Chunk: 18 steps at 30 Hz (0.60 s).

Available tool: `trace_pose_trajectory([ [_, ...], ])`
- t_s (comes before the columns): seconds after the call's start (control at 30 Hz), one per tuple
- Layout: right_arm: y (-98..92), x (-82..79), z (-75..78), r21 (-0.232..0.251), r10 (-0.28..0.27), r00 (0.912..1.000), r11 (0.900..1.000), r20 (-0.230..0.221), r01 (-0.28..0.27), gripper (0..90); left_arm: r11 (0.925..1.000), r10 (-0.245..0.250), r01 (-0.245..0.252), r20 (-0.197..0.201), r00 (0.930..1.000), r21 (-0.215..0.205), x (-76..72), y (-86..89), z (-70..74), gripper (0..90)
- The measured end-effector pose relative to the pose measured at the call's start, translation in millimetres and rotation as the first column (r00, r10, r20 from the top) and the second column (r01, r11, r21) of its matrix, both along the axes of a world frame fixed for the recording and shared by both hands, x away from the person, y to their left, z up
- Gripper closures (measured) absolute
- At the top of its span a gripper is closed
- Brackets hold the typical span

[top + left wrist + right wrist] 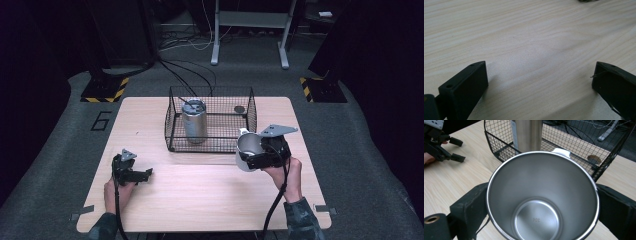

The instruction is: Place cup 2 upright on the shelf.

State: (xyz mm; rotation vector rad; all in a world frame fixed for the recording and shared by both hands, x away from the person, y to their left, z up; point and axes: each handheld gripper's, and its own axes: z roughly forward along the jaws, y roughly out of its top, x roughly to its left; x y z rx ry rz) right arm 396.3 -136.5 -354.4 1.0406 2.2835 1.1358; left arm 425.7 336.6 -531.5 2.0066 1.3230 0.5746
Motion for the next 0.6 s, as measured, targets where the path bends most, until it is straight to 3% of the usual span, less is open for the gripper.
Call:
trace_pose_trajectory([
  [0.4,13.2,12.0,23.6,-0.022,0.036,0.9985,0.999,0.040,-0.035,5.8,1.0000,0.000,0.000,0.001,1.0000,-0.001,-0.2,-0.2,-0.1,0.2],
  [0.6,18.7,22.0,30.8,-0.010,0.041,0.9981,0.999,0.046,-0.041,5.8,1.0000,0.002,-0.002,-0.005,1.0000,-0.008,-0.6,-0.6,-0.1,0.2],
])
